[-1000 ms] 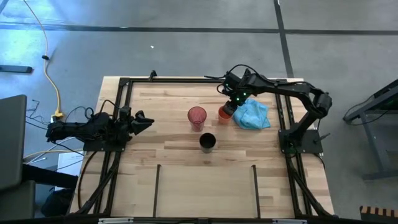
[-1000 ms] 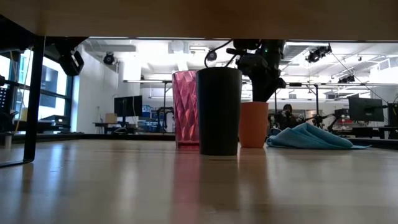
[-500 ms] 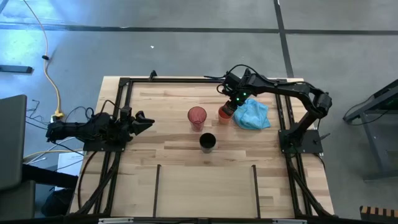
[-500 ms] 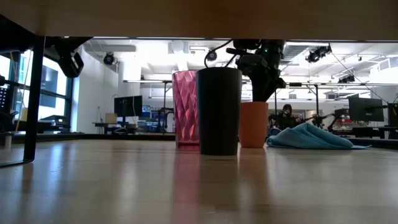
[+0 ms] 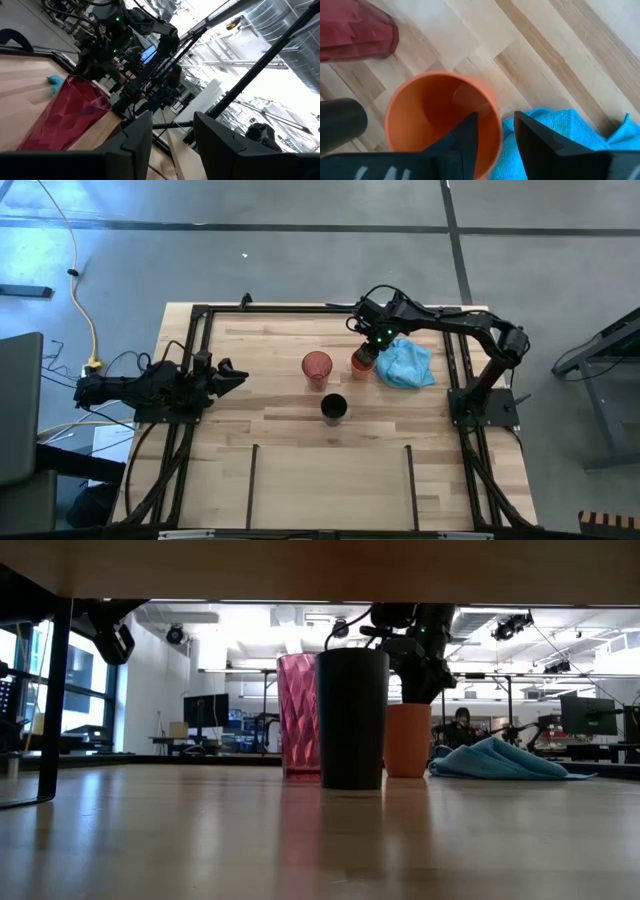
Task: Stack small to large cups/mugs on shelf
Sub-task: Put the orange cup on the shelf
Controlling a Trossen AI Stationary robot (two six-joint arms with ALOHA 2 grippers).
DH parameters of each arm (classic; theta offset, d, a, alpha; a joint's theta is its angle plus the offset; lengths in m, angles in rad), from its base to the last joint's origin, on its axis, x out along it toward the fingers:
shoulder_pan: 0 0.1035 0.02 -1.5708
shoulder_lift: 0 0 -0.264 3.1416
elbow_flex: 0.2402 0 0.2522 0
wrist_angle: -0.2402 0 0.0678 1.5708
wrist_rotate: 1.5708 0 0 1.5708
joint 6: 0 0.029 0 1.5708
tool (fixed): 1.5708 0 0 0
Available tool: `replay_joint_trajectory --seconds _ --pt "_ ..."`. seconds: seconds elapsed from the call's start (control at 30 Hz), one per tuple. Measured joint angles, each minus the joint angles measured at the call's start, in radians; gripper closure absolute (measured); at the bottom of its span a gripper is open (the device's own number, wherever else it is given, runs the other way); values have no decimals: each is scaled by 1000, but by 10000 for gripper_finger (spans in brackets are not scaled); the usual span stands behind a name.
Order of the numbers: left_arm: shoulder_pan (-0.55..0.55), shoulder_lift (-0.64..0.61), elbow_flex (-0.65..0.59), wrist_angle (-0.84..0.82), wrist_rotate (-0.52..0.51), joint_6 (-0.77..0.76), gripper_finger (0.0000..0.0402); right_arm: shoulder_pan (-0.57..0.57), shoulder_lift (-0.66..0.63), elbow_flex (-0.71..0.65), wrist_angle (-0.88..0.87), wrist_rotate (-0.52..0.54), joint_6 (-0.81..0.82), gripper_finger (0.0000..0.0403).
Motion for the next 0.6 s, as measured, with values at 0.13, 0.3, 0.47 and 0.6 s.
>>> replay_joint_trajectory --seconds 0.13,0.3,0.47,0.6 --pt "0 0 0 0 0 0 268 0 -2 0 -9 5 0 316" --pt "0 0 0 -7 0 0 268 0 -2 0 -10 27 -8 381" --pt "0 0 0 -21 0 -2 268 0 -2 0 -11 27 1 396" --pt "0 0 0 -23 0 -2 268 0 -2 21 -67 27 0 400"
